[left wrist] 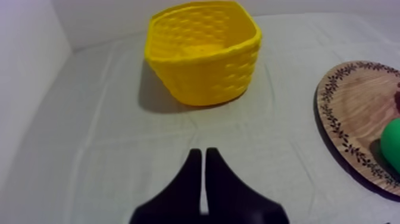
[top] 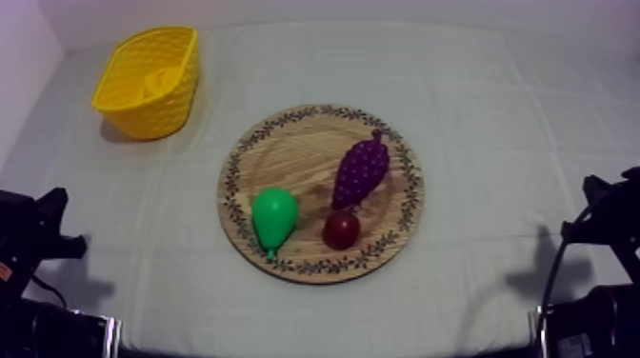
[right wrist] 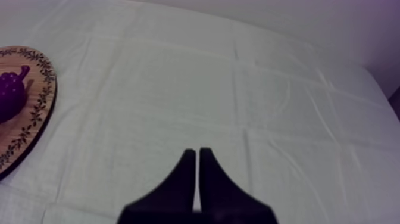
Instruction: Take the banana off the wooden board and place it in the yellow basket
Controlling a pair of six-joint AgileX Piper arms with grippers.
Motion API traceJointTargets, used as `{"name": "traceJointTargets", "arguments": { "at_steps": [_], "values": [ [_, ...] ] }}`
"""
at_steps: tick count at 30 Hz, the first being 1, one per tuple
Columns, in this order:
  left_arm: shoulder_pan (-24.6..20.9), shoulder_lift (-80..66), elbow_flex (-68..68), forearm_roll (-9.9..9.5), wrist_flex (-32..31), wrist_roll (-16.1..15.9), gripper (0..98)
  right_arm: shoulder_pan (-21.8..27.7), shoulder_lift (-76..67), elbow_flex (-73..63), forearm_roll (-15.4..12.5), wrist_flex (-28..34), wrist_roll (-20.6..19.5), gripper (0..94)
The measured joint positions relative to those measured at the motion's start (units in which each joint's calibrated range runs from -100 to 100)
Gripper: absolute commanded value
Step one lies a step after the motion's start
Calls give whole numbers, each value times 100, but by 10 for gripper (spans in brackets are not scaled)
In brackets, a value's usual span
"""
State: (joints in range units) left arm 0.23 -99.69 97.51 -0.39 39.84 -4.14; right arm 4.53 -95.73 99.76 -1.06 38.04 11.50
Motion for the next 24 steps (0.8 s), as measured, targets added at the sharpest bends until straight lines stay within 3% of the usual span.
{"name": "traceJointTargets", "arguments": {
  "at_steps": [3, 7, 12, 16, 24],
  "values": [
    [0, 0, 135, -108, -329, 217, 2, 0, 0, 0, 0, 0, 0, 3],
    [0, -2, 208, -141, -667, 750, 1, 0, 0, 0, 0, -6, 0, 3],
    [0, -2, 222, -147, -709, 1341, 1, 0, 0, 0, 0, -6, 0, 3],
    [0, -2, 222, -152, -715, 1475, 1, 0, 0, 0, 0, -6, 0, 3],
    [0, -2, 228, -152, -715, 1422, 1, 0, 0, 0, 0, -6, 0, 3]
  ]
}}
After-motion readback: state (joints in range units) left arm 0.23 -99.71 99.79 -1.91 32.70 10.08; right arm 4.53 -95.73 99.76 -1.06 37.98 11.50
